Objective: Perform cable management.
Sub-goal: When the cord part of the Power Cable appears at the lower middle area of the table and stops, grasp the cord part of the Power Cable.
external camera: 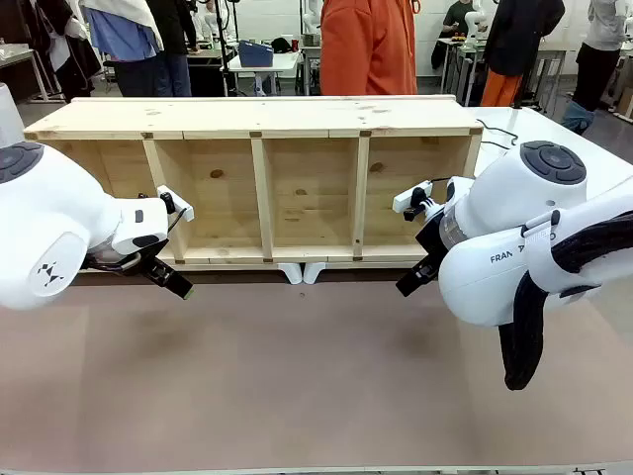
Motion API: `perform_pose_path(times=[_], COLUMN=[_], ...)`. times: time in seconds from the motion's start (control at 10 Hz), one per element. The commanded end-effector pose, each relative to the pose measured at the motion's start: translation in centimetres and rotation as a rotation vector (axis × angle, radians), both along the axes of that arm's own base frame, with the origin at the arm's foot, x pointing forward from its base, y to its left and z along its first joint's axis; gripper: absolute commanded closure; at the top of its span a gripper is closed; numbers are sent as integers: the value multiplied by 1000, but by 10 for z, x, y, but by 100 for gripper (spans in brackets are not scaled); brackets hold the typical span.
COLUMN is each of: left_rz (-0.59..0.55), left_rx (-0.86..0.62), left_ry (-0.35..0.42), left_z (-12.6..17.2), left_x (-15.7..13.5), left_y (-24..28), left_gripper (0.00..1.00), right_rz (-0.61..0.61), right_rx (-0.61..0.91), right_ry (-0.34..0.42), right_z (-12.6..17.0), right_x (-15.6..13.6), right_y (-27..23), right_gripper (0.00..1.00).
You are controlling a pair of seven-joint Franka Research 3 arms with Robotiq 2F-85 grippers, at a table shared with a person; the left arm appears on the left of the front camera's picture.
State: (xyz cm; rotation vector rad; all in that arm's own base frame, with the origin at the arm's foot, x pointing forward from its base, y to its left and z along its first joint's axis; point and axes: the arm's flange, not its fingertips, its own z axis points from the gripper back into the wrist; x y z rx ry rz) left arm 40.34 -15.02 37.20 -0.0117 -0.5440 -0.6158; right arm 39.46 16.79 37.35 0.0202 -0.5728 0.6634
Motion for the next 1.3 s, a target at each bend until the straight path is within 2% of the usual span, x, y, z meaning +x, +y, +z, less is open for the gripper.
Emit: perform_pose_path(times=[0.0, 0.8, 1.2], left_rz=[0, -3, 26], left_rx=[0, 2, 67], left_ry=[0, -1, -68], left_z=[0, 0, 63], left_x=[0, 0, -59], left_y=[0, -1, -7], left_gripper=[0, 0, 0], right_rz=[0, 1, -40], right_rx=[0, -1, -30], right_ry=[0, 0, -80], right_z=[0, 0, 50], right_x=[0, 0, -54], right_y=[0, 0, -23], right_gripper=[0, 0, 0])
